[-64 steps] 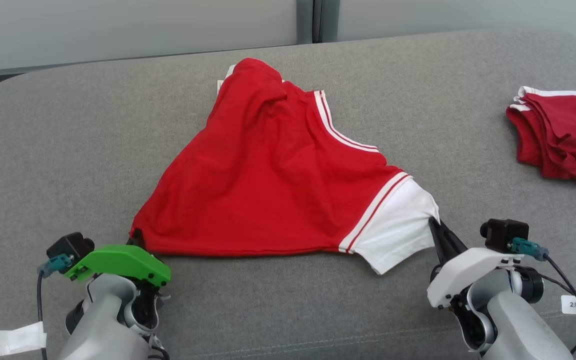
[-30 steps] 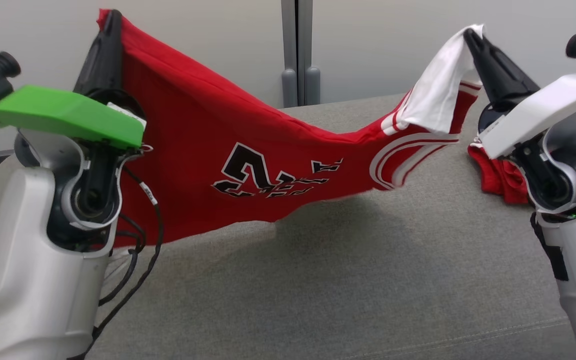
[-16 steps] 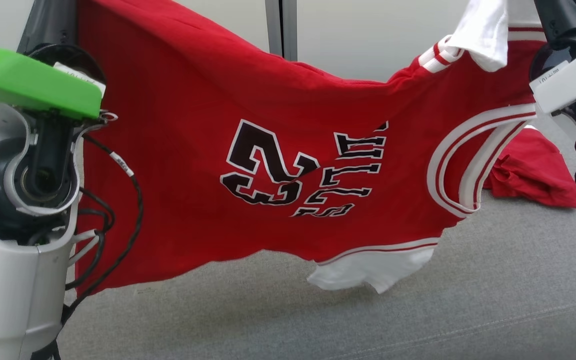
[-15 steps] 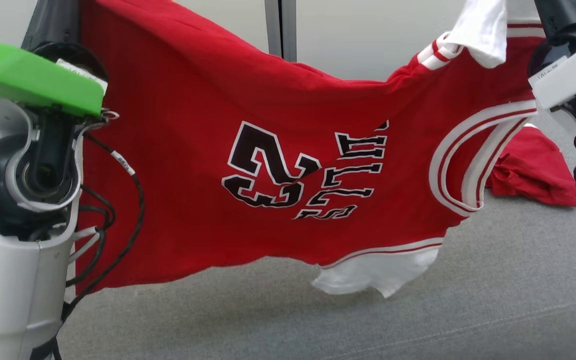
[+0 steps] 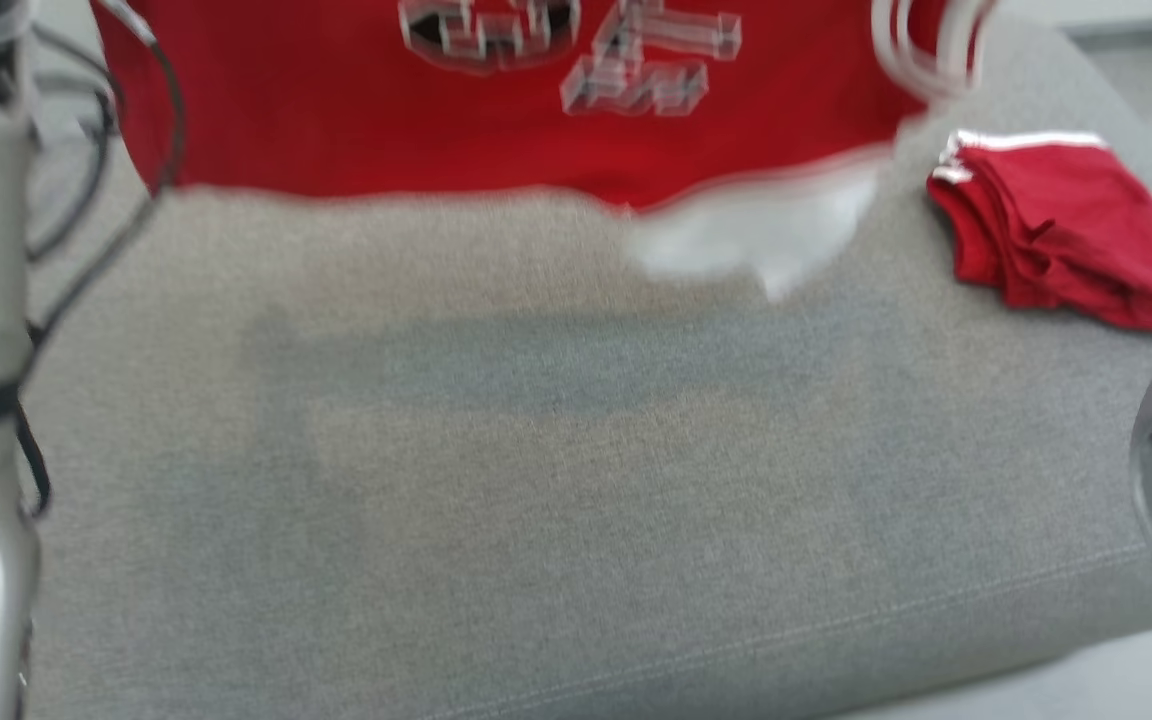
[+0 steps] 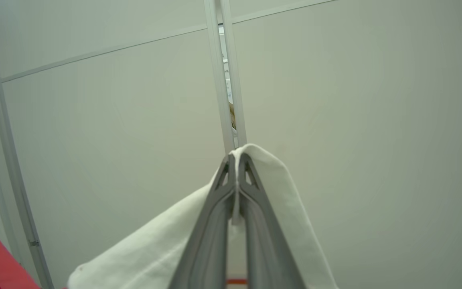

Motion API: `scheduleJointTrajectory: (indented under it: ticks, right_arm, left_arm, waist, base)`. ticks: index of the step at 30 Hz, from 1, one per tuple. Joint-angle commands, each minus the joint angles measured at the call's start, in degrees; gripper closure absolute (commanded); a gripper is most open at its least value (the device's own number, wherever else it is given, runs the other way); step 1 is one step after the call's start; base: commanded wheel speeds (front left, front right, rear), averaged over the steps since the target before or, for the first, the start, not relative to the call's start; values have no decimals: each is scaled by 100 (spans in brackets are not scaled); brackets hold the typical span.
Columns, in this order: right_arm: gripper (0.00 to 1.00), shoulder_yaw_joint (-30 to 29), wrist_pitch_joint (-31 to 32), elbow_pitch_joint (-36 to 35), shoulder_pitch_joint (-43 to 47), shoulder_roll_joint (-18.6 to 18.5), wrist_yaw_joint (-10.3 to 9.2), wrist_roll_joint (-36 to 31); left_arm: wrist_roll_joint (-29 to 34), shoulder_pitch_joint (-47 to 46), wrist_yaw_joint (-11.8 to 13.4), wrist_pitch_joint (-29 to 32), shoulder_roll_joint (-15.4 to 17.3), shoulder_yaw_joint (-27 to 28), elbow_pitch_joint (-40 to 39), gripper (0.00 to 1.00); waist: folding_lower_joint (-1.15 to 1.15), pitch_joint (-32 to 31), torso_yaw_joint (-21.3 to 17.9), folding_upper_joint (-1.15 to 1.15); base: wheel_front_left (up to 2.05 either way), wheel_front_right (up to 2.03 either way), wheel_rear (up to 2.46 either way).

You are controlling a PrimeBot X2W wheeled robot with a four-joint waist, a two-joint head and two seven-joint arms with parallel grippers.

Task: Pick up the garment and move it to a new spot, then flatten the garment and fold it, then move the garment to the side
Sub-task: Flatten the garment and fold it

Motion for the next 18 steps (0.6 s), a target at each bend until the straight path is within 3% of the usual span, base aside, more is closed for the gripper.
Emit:
scheduleJointTrajectory:
  ticks: [1, 11, 14, 18]
  right_arm:
    - [100, 10, -341, 360, -416, 30, -1, -217]
    - [100, -277, -2869, 2203, -2376, 197, -1, -1307]
    - [100, -376, -3078, 2529, -2506, 336, -1, -1354]
    - [100, -168, -3141, 2775, -2399, 398, -1, -1347]
  left_arm:
    - [185, -389, -137, -191, -6, -24, 311, 100]
    - [938, -2398, -889, -2068, -163, -67, 1943, 100]
    - [983, -2647, -1177, -2436, -175, 2, 2211, 100]
    - [940, -2577, -1376, -2579, -186, 125, 2531, 100]
  waist:
    - [0, 889, -201, 0]
    - [0, 1893, -304, 0]
    - [0, 2325, -336, 0]
    - [0, 2584, -311, 0]
  base:
    - [0, 0, 0]
    - [0, 0, 0]
    - [0, 0, 0]
    - [0, 0, 0]
